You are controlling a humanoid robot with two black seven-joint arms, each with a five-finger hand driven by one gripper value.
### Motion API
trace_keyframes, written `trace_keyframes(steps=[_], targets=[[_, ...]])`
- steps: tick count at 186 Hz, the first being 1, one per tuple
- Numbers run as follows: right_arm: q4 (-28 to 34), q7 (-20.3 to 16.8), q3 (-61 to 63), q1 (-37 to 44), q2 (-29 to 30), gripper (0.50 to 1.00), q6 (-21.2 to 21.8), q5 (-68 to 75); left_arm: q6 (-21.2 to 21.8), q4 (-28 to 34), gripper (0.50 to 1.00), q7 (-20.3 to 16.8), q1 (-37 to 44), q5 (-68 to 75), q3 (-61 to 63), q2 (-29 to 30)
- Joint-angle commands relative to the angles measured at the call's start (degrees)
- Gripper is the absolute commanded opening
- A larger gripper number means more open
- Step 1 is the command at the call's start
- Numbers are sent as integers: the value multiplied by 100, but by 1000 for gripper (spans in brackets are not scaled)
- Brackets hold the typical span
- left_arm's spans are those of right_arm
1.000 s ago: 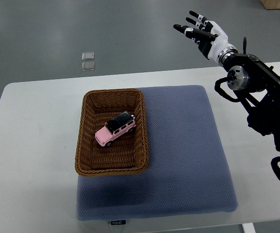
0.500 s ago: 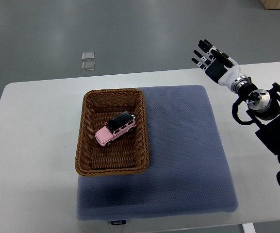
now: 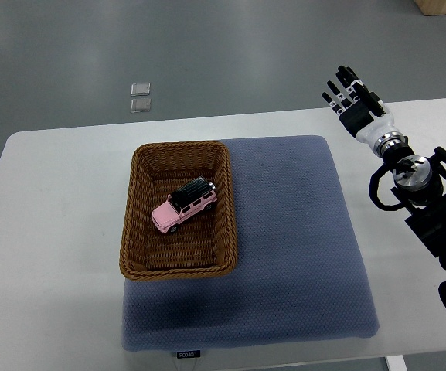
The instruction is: Place pink car in brown basket
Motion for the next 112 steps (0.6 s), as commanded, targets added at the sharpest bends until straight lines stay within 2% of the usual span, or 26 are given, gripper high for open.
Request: trace_keyframes(steps=[1, 25, 55, 76, 112], targets=[[-15, 78, -32, -51, 11, 911, 0, -11, 0, 0, 1000, 0, -2, 0, -1, 0], [-33, 104, -278, -52, 73, 911, -27, -73, 0, 0, 1000, 0, -2, 0, 8, 0], [-33, 218, -462, 1, 55, 911, -352, -459, 0, 0, 1000, 0, -2, 0, -1, 0], [-33, 236, -462, 1, 64, 911, -413, -811, 0, 0, 1000, 0, -2, 0, -1, 0], [-33, 456, -462, 10, 108, 911, -572, -1101, 0, 0, 1000, 0, -2, 0, -1, 0]])
